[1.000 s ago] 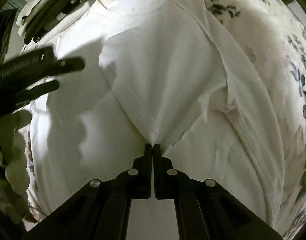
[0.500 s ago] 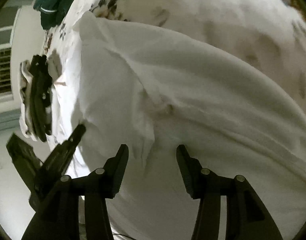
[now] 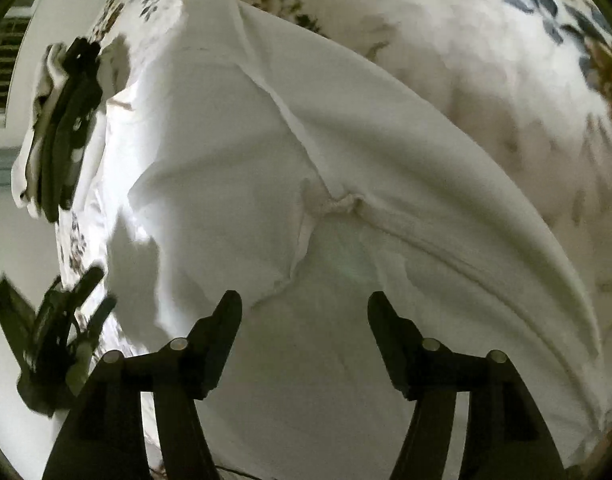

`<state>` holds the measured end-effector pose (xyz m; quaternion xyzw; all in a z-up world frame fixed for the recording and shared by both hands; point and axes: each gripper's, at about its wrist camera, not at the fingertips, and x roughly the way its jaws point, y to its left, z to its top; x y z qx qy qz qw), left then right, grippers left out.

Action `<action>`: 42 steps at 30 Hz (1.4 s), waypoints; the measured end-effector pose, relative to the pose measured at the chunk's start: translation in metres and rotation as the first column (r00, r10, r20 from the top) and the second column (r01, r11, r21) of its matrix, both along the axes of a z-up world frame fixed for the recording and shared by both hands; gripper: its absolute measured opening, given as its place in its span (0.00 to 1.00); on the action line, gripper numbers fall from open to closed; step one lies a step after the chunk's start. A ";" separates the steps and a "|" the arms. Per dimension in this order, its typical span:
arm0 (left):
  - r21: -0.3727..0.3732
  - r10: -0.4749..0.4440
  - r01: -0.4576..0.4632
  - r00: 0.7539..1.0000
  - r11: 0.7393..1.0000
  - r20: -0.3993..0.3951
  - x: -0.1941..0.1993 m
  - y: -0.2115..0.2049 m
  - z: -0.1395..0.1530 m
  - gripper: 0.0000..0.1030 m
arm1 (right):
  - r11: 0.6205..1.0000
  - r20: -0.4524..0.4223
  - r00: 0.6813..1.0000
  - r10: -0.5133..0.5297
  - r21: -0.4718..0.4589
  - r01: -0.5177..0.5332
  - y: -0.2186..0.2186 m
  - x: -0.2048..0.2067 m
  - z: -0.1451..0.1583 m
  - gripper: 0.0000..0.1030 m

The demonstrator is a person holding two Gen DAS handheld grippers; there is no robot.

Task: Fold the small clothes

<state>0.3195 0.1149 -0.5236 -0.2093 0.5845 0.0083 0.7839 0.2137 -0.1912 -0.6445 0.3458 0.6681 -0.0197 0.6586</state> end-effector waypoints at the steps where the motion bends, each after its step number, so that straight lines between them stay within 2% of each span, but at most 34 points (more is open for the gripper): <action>1: -0.021 0.073 -0.074 0.997 0.997 -0.015 -0.017 0.025 0.000 0.73 | 1.000 -0.004 1.000 0.002 0.002 -0.002 -0.003 -0.004 0.001 0.65; 3: -0.082 0.230 -0.235 0.971 0.969 -0.059 -0.045 0.072 -0.008 0.73 | 1.000 -0.019 1.000 0.001 0.005 -0.001 -0.005 -0.011 0.002 0.65; 4: -0.150 0.320 -0.331 0.943 0.932 -0.092 -0.059 0.096 -0.017 0.73 | 1.000 -0.026 1.000 0.001 0.005 -0.001 -0.004 -0.010 0.001 0.65; 6: -0.284 0.436 -0.462 0.887 0.840 -0.152 -0.076 0.129 -0.039 0.73 | 1.000 -0.039 0.999 -0.005 0.003 0.005 0.002 -0.004 -0.004 0.65; 8: -0.408 0.517 -0.538 0.839 0.737 -0.173 -0.082 0.151 -0.059 0.73 | 1.000 -0.053 0.998 -0.017 -0.001 0.017 0.008 0.002 -0.010 0.65; 10: -0.452 0.550 -0.562 0.817 0.693 -0.173 -0.074 0.155 -0.069 0.72 | 1.000 -0.056 0.998 -0.026 -0.012 0.025 0.008 0.004 -0.014 0.65; 11: -0.464 0.556 -0.555 0.818 0.691 -0.149 -0.067 0.156 -0.070 0.72 | 0.999 -0.057 0.998 -0.029 -0.021 0.028 0.008 0.005 -0.015 0.65; 13: -0.397 0.541 -0.527 0.837 0.752 -0.086 -0.048 0.147 -0.064 0.71 | 0.999 -0.059 0.998 -0.033 -0.036 0.031 0.013 0.012 -0.018 0.65; 14: -0.344 0.516 -0.496 0.856 0.797 -0.039 -0.037 0.140 -0.059 0.64 | 0.998 -0.062 0.997 -0.035 -0.045 0.032 0.013 0.012 -0.018 0.65; 15: -0.272 0.473 -0.457 0.881 0.847 -0.008 -0.025 0.131 -0.054 0.35 | 0.998 -0.063 0.997 -0.035 -0.049 0.032 0.015 0.015 -0.019 0.65; 16: -0.228 0.434 -0.422 0.901 0.878 0.002 -0.017 0.124 -0.051 0.02 | 0.998 -0.065 0.997 -0.031 -0.058 0.028 0.016 0.015 -0.019 0.65; 17: -0.184 0.390 -0.380 0.921 0.907 0.021 -0.008 0.116 -0.047 0.02 | 0.998 -0.066 0.997 -0.029 -0.064 0.025 0.018 0.016 -0.018 0.65; 18: -0.127 0.365 -0.356 0.929 0.926 0.060 -0.003 0.110 -0.038 0.02 | 0.998 -0.065 0.997 -0.028 -0.066 0.023 0.019 0.017 -0.018 0.65; 21: -0.011 0.245 -0.248 0.948 0.969 0.203 0.002 0.092 0.006 0.02 | 0.998 -0.061 0.998 -0.027 -0.065 0.023 0.020 0.018 -0.016 0.65; 23: 0.056 0.122 -0.145 0.947 0.988 0.296 0.010 0.069 0.036 0.02 | 0.997 -0.059 0.998 -0.035 -0.065 0.031 0.018 0.017 -0.015 0.65; 24: 0.083 0.059 -0.090 0.945 0.992 0.322 0.014 0.055 0.046 0.02 | 0.997 -0.060 0.997 -0.040 -0.065 0.036 0.016 0.016 -0.015 0.65; 26: 0.122 -0.131 0.095 0.930 0.988 0.343 0.018 0.009 0.062 0.02 | 0.997 -0.066 0.996 -0.055 -0.060 0.052 0.011 0.012 -0.015 0.65; 28: 0.126 -0.301 0.276 0.908 0.953 0.291 0.019 -0.040 0.053 0.03 | 0.996 -0.073 0.995 -0.069 -0.055 0.065 0.005 0.008 -0.014 0.65; 29: 0.135 -0.389 0.366 0.889 0.921 0.241 0.013 -0.065 0.042 0.04 | 0.996 -0.078 0.994 -0.074 -0.057 0.070 0.003 0.006 -0.014 0.65; 30: 0.144 -0.445 0.423 0.874 0.895 0.197 0.007 -0.081 0.032 0.06 | 0.996 -0.081 0.994 -0.079 -0.058 0.074 0.000 0.004 -0.013 0.65; 32: 0.106 -0.544 0.537 0.837 0.837 0.061 -0.012 -0.106 -0.001 0.07 | 0.995 -0.087 0.992 -0.090 -0.055 0.085 -0.007 0.001 -0.009 0.65; 33: 0.096 -0.559 0.557 0.829 0.825 0.000 -0.024 -0.109 -0.015 0.07 | 0.995 -0.088 0.992 -0.093 -0.052 0.088 -0.010 0.000 -0.008 0.65; 35: 0.084 -0.551 0.554 0.833 0.828 -0.058 -0.044 -0.102 -0.029 0.08 | 0.995 -0.081 0.993 -0.089 -0.043 0.086 -0.015 0.000 -0.002 0.65; 36: 0.070 -0.535 0.539 0.842 0.839 -0.073 -0.053 -0.092 -0.033 0.16 | 0.996 -0.073 0.994 -0.081 -0.041 0.078 -0.015 0.001 0.001 0.65; 37: 0.060 -0.515 0.520 0.853 0.852 -0.083 -0.058 -0.084 -0.034 0.33 | 0.997 -0.060 0.996 -0.069 -0.038 0.066 -0.015 0.004 0.004 0.65; 38: 0.051 -0.495 0.500 0.864 0.864 -0.086 -0.064 -0.075 -0.033 0.44 | 0.998 -0.046 0.998 -0.054 -0.033 0.052 -0.015 0.007 0.007 0.65; 39: 0.038 -0.459 0.463 0.884 0.886 -0.085 -0.067 -0.060 -0.033 0.63 | 0.999 -0.034 0.999 -0.040 -0.030 0.039 -0.013 0.010 0.010 0.65; 40: 0.032 -0.435 0.439 0.897 0.898 -0.083 -0.067 -0.054 -0.030 0.68 | 0.999 -0.023 0.999 -0.029 -0.025 0.029 -0.011 0.013 0.012 0.65; 42: 0.029 -0.383 0.385 0.921 0.922 -0.073 -0.065 -0.038 -0.022 0.68 | 1.000 -0.004 1.000 -0.012 -0.008 0.012 -0.006 0.021 0.016 0.65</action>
